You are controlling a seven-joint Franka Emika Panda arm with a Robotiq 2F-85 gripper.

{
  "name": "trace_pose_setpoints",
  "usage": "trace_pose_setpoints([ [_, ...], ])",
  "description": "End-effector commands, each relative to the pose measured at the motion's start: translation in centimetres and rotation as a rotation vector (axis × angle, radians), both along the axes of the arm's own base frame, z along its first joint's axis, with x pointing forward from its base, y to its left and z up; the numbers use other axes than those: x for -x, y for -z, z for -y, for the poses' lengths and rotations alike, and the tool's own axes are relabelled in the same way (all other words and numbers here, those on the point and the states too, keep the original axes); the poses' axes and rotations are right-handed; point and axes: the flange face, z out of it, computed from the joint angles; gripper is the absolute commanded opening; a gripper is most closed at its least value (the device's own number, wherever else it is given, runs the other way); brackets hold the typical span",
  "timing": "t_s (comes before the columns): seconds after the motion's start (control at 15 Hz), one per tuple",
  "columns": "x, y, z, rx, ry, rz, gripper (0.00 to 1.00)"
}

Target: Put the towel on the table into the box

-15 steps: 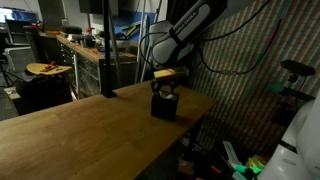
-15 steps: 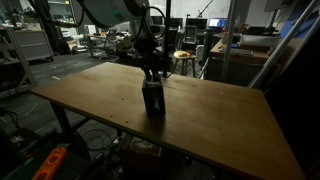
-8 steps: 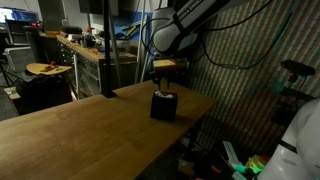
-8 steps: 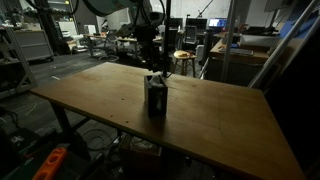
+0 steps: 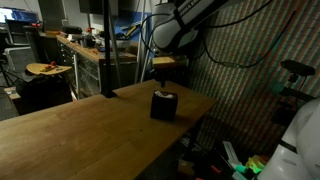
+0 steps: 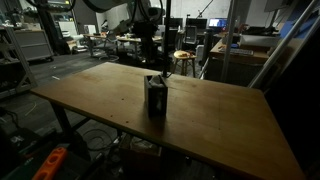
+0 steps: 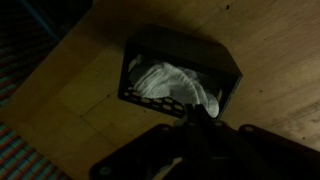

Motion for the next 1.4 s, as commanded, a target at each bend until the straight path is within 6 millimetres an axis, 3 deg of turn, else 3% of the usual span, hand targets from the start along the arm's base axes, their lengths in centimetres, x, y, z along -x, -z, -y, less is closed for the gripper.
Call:
trace_pose_setpoints([
  [0.0, -0.2, 0.5, 0.5, 0.002, 0.011, 0.014, 0.05],
  [0.4, -0.6, 2.9, 2.9, -0.010, 0.043, 0.018, 0.03],
  [0.73, -0.9, 6.2, 5.0, -0.050, 0.089, 0.017, 0.02],
  [1.33, -1.4, 12.2, 3.3, -0.199, 0.144, -0.029, 0.03],
])
